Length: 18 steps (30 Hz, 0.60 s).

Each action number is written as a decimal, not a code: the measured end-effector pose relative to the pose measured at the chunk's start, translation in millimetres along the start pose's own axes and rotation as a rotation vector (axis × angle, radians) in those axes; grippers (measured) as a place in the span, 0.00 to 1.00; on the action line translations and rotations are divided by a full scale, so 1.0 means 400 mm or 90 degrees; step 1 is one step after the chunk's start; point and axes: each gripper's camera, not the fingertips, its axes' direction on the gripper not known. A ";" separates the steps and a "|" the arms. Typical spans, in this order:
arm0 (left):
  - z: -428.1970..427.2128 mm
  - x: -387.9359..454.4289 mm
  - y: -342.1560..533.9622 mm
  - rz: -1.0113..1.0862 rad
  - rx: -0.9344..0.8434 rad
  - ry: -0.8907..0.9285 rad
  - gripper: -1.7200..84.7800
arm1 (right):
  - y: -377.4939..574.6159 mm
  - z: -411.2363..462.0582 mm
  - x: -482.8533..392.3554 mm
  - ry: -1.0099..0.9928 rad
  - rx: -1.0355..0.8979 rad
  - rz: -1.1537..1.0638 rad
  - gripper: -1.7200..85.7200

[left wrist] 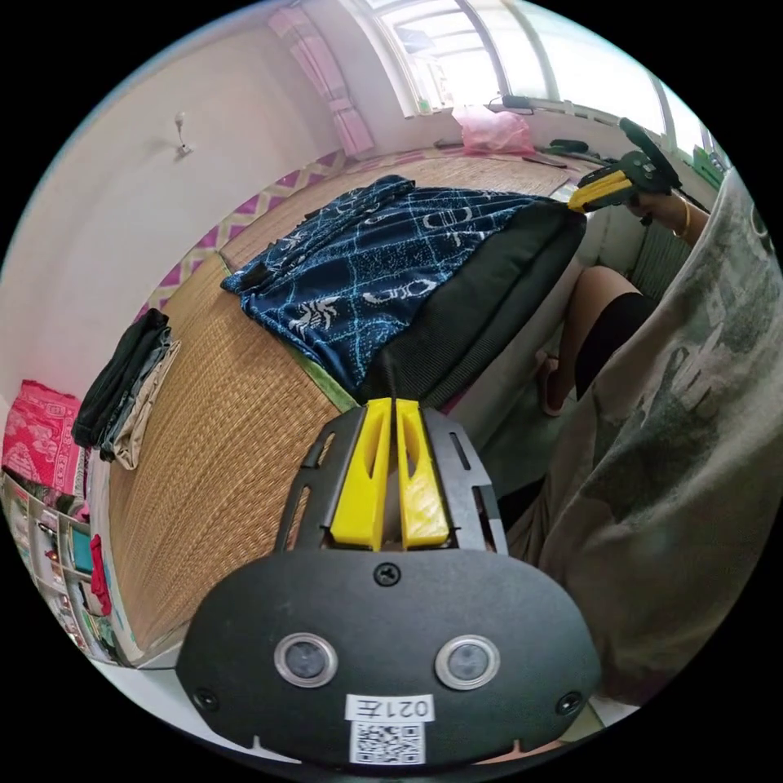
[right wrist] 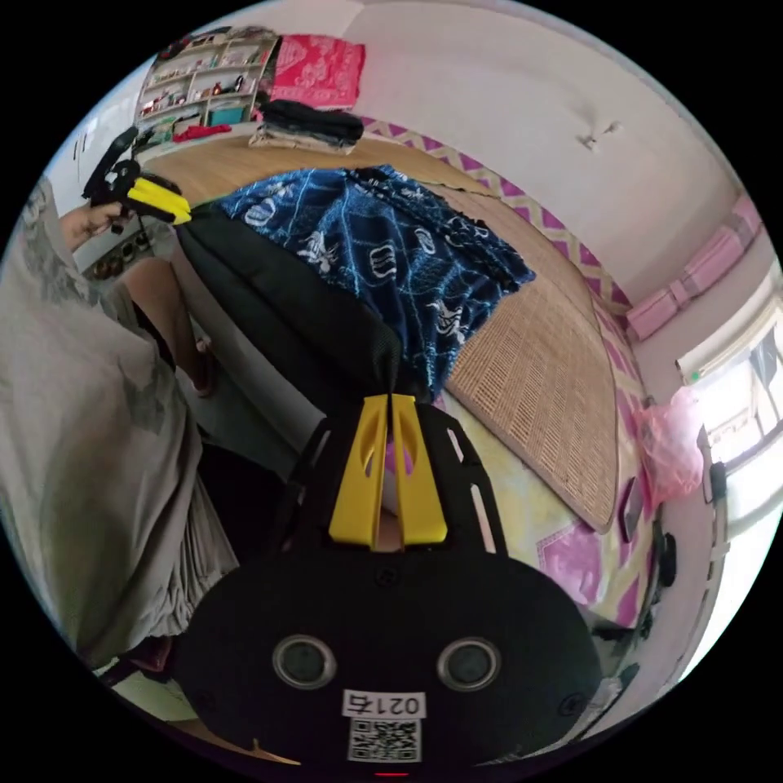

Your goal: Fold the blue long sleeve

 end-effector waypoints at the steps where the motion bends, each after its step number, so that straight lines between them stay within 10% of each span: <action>1: -0.021 -0.007 0.010 -0.016 0.017 0.004 0.01 | 0.009 -0.013 0.010 -0.007 0.011 0.017 0.01; 18: 0.083 -0.161 0.366 -0.213 0.128 0.172 0.01 | 0.194 0.099 -0.003 -0.160 0.085 0.067 0.01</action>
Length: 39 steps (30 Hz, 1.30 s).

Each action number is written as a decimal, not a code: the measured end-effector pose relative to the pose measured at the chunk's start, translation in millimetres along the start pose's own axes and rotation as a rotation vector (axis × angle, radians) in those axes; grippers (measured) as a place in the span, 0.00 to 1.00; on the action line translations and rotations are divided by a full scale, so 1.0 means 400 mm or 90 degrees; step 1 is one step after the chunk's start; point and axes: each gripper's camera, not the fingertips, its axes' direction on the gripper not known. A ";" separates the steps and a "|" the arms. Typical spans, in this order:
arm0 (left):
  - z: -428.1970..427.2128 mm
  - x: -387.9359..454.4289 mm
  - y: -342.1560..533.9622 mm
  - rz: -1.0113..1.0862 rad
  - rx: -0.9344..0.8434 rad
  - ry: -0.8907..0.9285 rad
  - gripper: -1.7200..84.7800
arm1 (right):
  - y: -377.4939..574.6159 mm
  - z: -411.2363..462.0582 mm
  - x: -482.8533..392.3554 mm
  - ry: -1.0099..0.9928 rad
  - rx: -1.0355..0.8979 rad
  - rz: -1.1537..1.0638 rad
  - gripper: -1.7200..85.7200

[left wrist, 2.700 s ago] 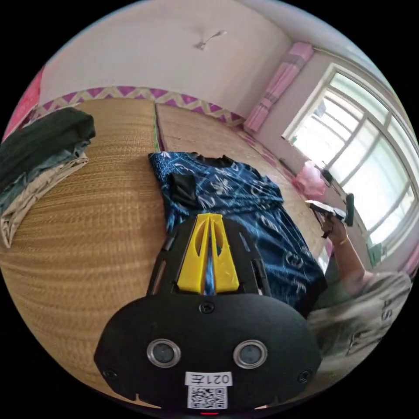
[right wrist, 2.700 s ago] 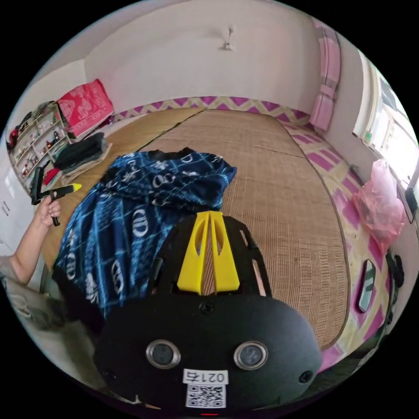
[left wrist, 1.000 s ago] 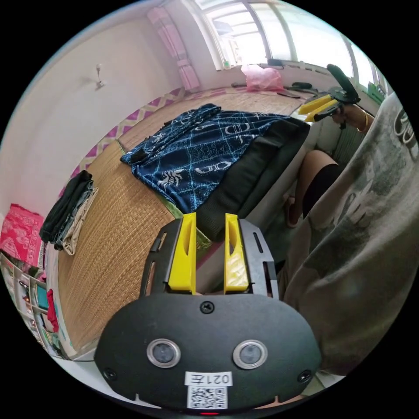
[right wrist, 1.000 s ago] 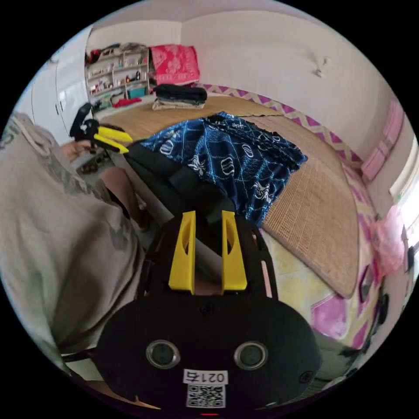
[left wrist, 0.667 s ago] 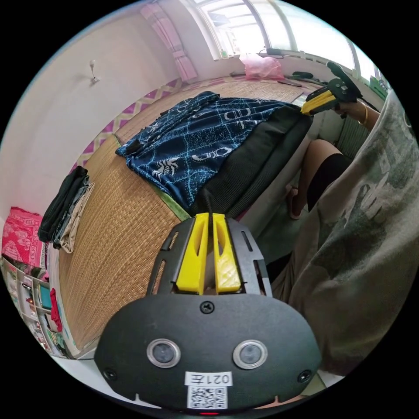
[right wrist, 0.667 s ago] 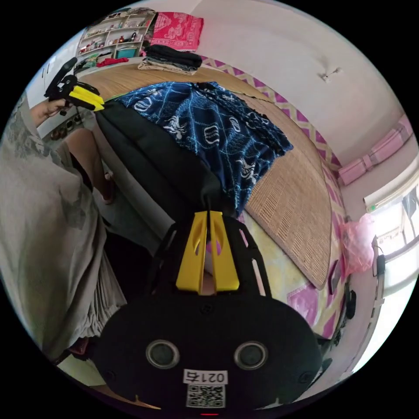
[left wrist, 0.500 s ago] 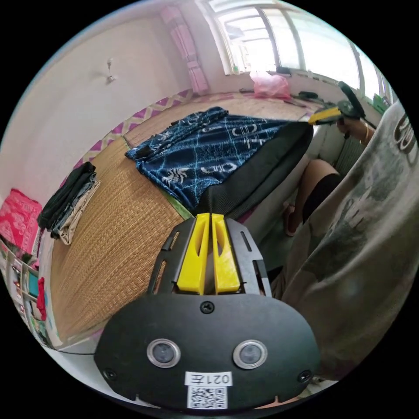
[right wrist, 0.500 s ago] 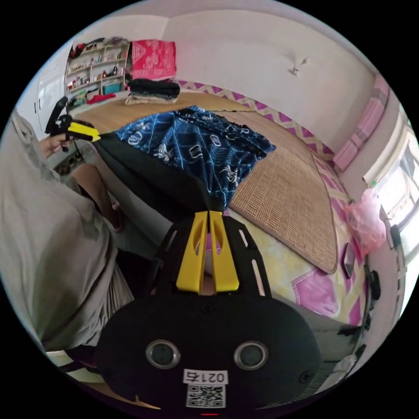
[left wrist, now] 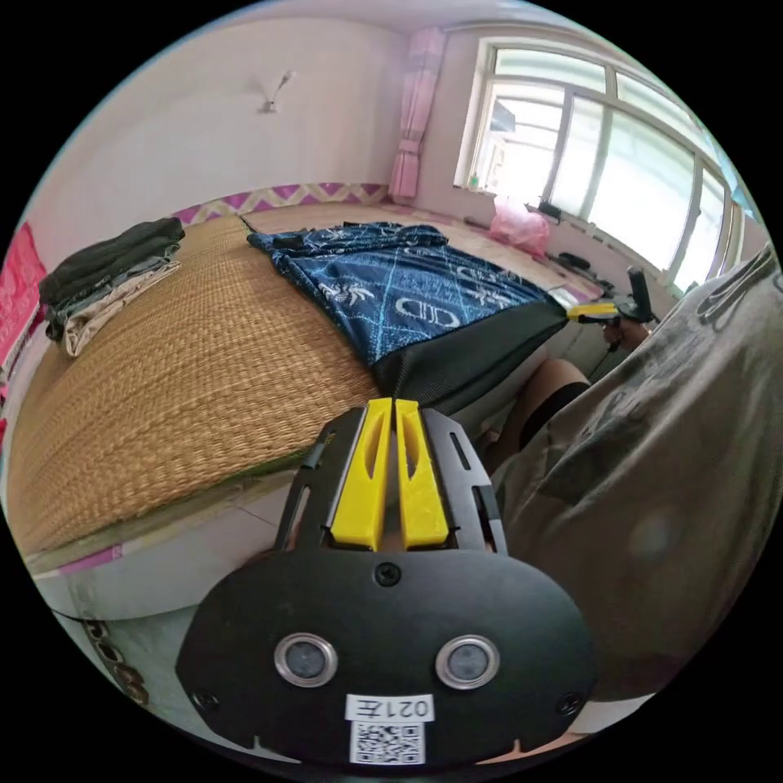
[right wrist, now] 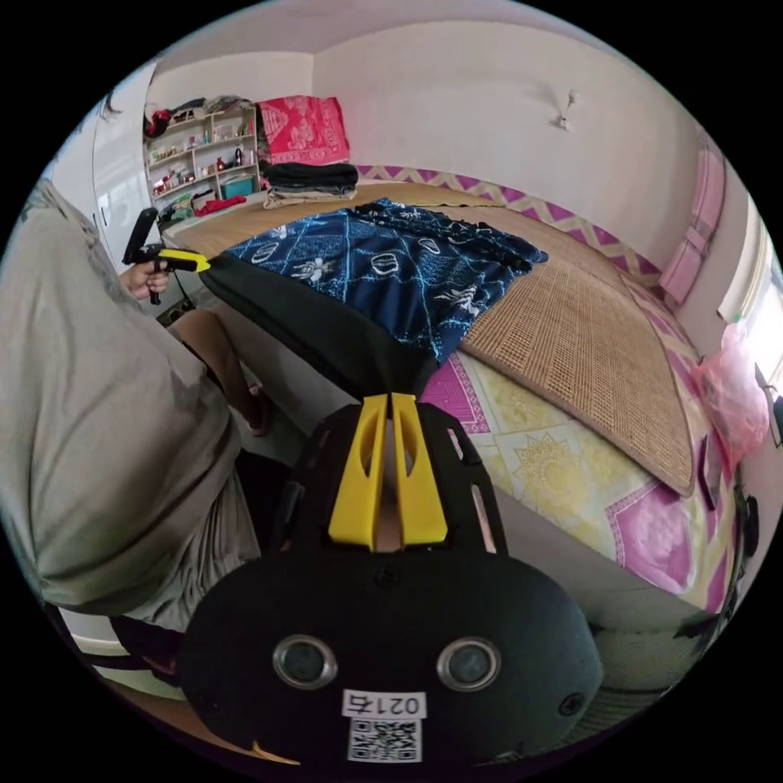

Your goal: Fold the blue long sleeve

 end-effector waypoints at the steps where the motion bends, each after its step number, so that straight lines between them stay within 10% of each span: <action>1: 0.007 -0.024 0.016 -0.018 0.001 0.018 0.01 | 0.002 -0.002 0.005 -0.005 -0.001 0.003 0.01; 18: 0.116 -0.208 0.153 -0.217 -0.030 0.047 0.18 | 0.052 0.236 0.207 -0.115 -0.086 0.332 0.12; 39: 0.337 -0.317 0.336 -0.198 -0.038 0.202 0.01 | 0.242 0.427 0.479 -0.506 0.071 0.370 0.03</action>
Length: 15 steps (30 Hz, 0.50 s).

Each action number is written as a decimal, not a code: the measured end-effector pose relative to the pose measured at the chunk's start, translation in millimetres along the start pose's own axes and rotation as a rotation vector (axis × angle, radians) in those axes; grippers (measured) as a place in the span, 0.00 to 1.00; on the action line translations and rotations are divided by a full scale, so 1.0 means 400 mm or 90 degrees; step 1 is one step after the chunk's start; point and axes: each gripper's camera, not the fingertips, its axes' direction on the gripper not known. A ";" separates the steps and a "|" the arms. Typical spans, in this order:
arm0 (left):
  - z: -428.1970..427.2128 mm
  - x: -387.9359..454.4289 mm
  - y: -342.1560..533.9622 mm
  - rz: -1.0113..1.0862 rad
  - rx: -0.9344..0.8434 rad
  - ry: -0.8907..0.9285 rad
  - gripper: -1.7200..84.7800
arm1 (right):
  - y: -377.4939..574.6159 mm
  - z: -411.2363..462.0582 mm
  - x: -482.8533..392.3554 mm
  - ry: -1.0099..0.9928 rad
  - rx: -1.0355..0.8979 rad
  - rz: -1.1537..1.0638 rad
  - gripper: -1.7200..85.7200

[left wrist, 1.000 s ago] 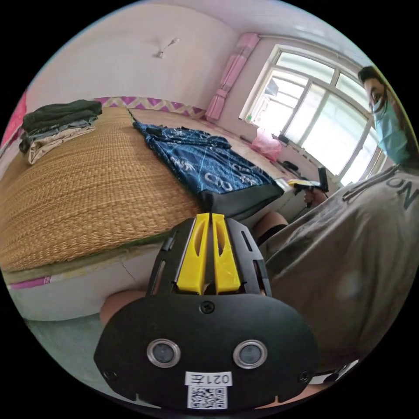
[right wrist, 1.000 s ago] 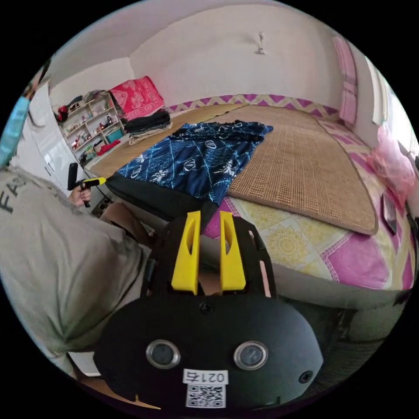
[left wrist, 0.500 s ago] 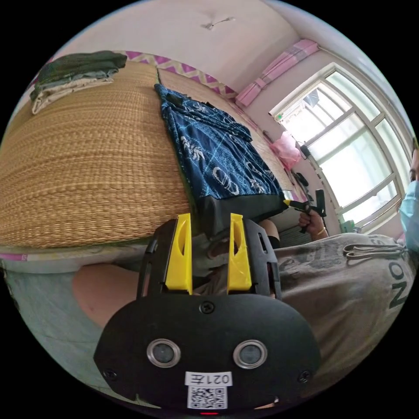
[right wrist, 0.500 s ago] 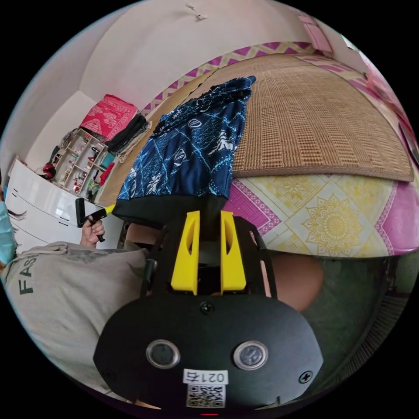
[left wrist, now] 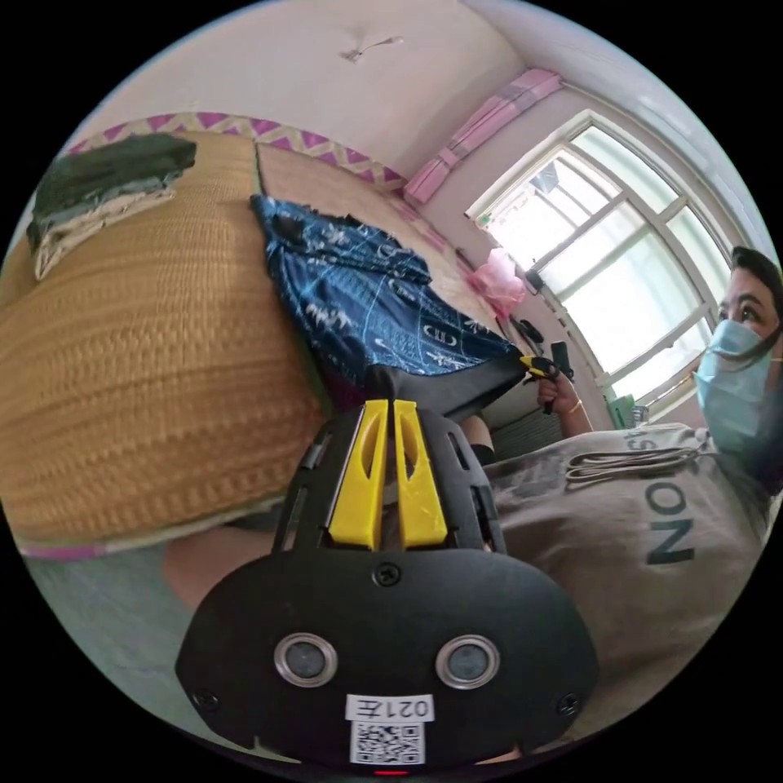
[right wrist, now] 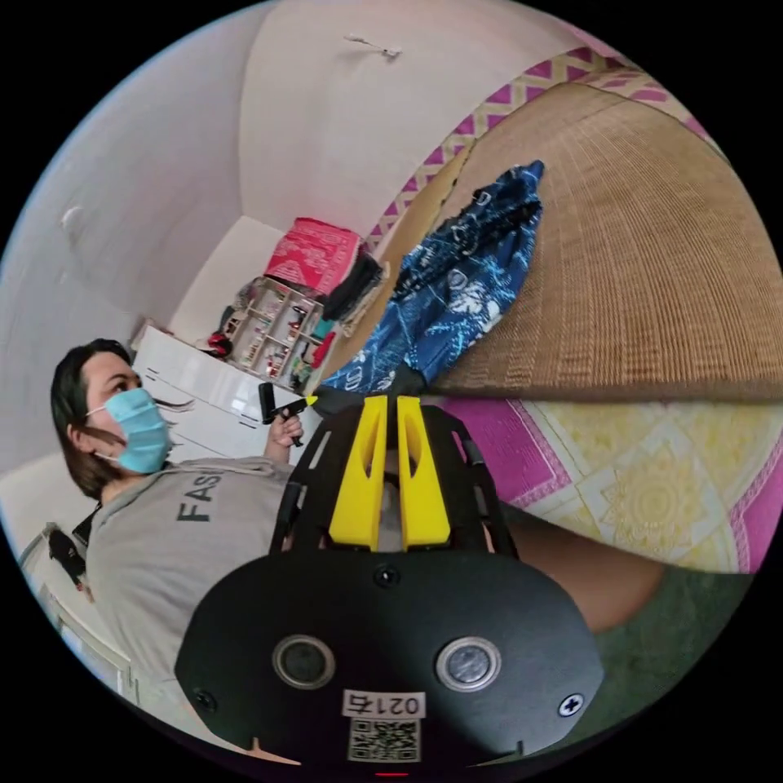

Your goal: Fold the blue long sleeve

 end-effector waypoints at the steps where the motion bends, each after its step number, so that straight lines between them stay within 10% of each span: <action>1: -0.022 0.001 -0.034 0.016 0.013 0.001 0.01 | -0.019 -0.006 0.000 -0.011 0.002 -0.010 0.03; 15: 0.231 -0.452 -0.769 -0.024 0.036 0.063 0.01 | -0.834 0.152 0.406 -0.076 0.030 0.025 0.03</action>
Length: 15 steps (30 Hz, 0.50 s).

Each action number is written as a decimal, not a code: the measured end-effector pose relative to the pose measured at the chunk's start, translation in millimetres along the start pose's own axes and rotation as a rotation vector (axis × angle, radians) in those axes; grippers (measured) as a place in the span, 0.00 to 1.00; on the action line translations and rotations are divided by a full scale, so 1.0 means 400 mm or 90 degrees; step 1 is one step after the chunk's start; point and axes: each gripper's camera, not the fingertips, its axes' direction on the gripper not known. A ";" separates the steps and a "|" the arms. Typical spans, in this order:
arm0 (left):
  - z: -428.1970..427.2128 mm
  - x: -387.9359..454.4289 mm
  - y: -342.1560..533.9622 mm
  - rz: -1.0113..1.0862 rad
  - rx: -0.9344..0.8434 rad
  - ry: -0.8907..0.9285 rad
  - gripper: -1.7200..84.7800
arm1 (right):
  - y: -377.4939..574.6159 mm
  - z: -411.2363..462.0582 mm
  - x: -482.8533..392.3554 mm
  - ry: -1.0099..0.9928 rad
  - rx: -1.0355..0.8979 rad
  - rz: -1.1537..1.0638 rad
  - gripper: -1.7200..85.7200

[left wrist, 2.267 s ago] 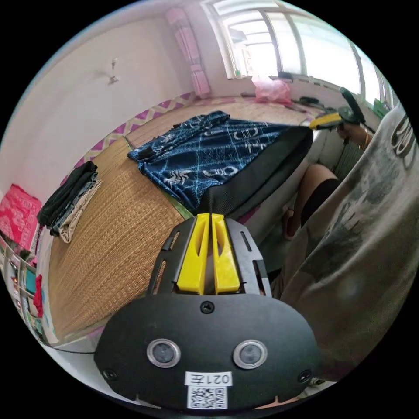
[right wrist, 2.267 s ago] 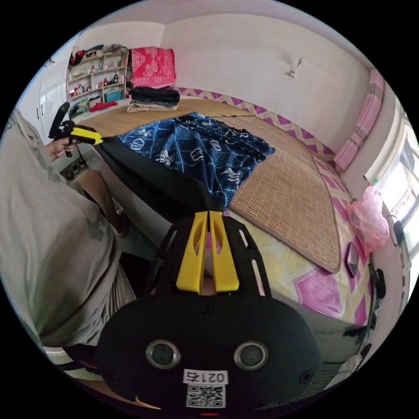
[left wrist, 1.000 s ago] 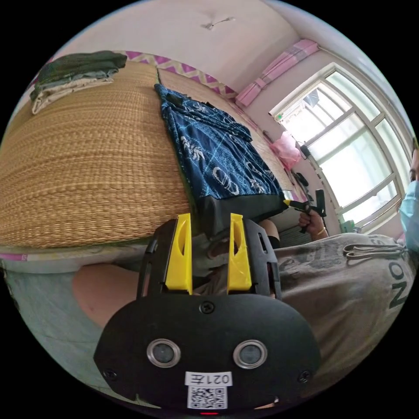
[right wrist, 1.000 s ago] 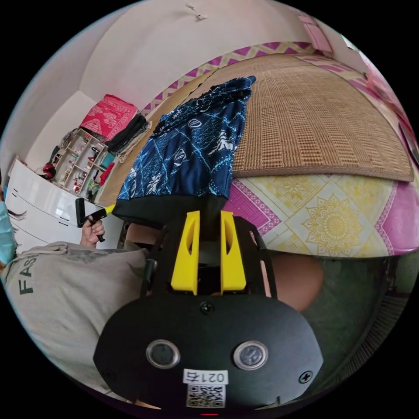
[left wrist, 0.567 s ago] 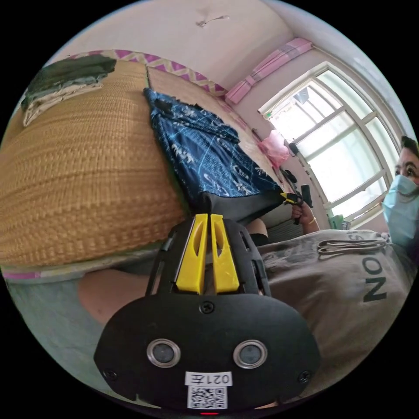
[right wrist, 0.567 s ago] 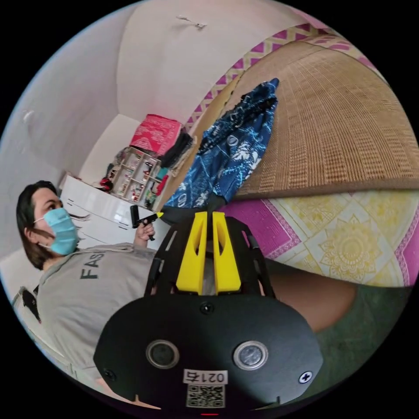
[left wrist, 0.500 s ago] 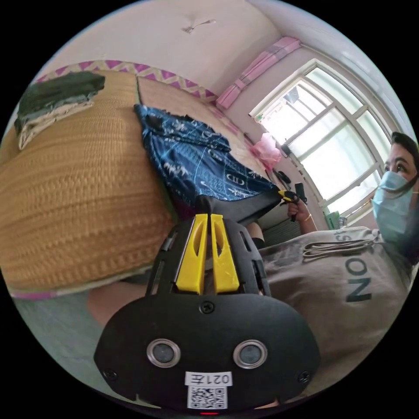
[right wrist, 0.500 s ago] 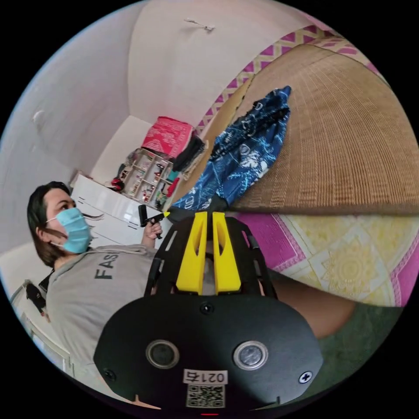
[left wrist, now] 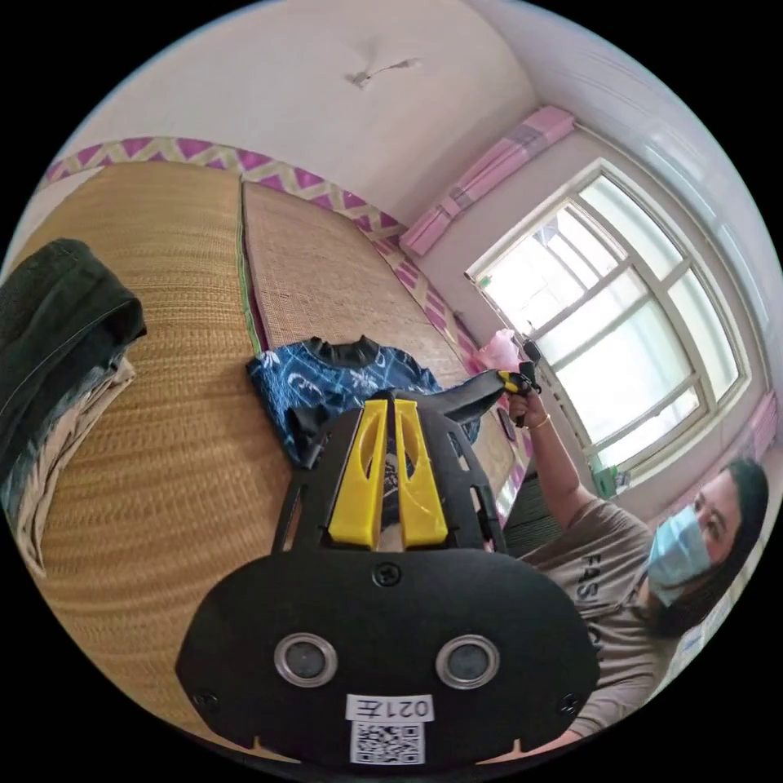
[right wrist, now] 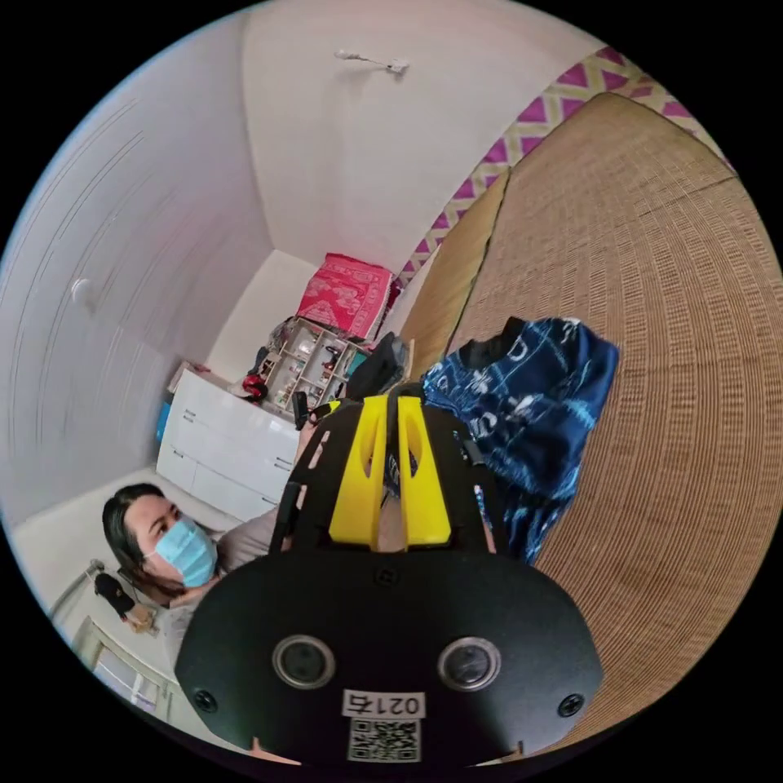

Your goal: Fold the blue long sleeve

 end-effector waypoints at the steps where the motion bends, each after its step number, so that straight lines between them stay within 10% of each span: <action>1: 0.058 -0.079 -0.058 -0.033 -0.009 0.009 0.01 | -0.028 0.011 0.030 0.008 0.005 0.013 0.03; 15: 0.382 -0.656 0.043 -0.290 0.044 0.013 0.05 | -0.144 0.157 0.399 0.194 0.073 0.090 0.12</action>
